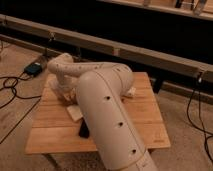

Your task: Drag the ceramic bowl in a circle

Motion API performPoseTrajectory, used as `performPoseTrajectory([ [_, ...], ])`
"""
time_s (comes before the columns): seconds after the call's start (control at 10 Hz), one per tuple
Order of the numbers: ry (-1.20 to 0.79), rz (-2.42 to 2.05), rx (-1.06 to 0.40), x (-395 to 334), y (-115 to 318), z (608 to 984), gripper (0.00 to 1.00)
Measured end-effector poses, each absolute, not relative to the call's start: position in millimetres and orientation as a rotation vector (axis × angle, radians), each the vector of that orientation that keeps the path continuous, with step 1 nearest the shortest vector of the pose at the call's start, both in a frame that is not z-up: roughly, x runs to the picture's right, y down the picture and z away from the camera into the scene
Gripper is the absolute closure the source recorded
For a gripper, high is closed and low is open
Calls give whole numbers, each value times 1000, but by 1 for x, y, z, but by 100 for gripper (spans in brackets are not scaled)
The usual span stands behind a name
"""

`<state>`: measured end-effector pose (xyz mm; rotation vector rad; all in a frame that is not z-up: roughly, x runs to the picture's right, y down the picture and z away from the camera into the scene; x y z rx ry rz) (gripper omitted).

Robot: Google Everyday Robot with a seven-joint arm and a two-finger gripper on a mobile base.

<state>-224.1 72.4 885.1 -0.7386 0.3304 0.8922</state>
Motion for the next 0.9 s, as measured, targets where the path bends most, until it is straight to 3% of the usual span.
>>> performPoseTrajectory([
  [0.5, 441, 991, -788, -159, 101, 857, 100],
  [0.9, 534, 1135, -751, -91, 89, 865, 100],
])
